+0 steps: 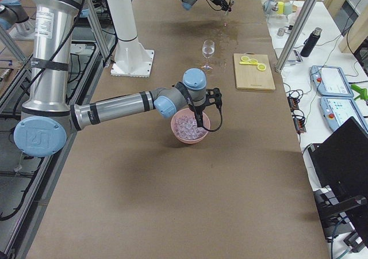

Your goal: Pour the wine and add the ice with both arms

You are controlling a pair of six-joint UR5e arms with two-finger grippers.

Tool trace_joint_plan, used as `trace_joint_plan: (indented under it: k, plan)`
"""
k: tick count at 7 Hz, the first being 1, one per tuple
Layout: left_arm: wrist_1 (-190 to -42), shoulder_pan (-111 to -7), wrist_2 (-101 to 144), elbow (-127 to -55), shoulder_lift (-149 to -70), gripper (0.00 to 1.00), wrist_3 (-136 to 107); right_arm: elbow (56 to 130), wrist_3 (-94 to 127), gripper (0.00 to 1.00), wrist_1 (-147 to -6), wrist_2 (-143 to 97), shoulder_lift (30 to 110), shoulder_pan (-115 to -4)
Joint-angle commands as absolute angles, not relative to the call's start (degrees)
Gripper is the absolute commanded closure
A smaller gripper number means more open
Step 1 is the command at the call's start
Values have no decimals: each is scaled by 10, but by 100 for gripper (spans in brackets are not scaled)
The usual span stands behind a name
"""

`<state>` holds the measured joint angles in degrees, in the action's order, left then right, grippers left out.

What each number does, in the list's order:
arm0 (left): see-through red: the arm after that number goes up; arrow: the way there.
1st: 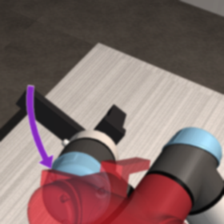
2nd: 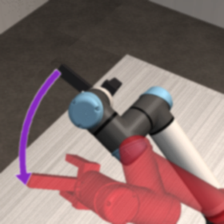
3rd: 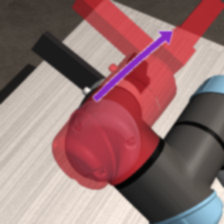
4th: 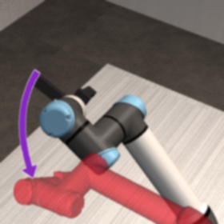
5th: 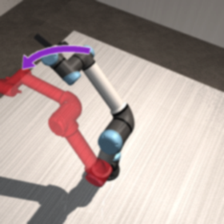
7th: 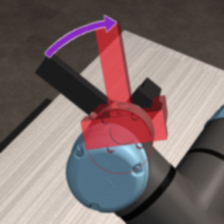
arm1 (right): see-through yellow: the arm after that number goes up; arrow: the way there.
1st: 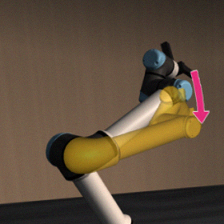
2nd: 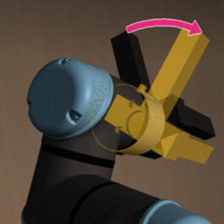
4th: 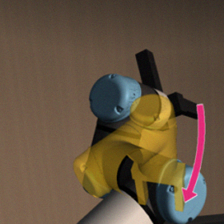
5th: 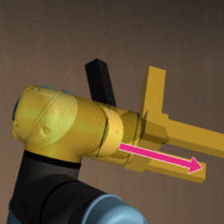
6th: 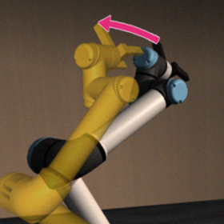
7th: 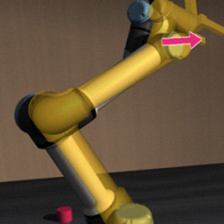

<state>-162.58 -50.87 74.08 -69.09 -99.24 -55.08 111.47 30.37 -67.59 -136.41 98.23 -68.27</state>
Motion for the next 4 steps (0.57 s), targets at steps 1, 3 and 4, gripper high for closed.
trace_joint_plan:
  k: [1,3,4]
  plan:
    - [-1625,-501,729,-686,-996,90,-571,1120,306,0,-676,-1364,983,-683]
    - [-1625,-494,729,-686,-993,67,-568,1121,307,0,-676,-1365,983,-682]
    - [-1626,-494,727,-685,-992,23,-569,1121,310,0,-676,-1366,983,-682]
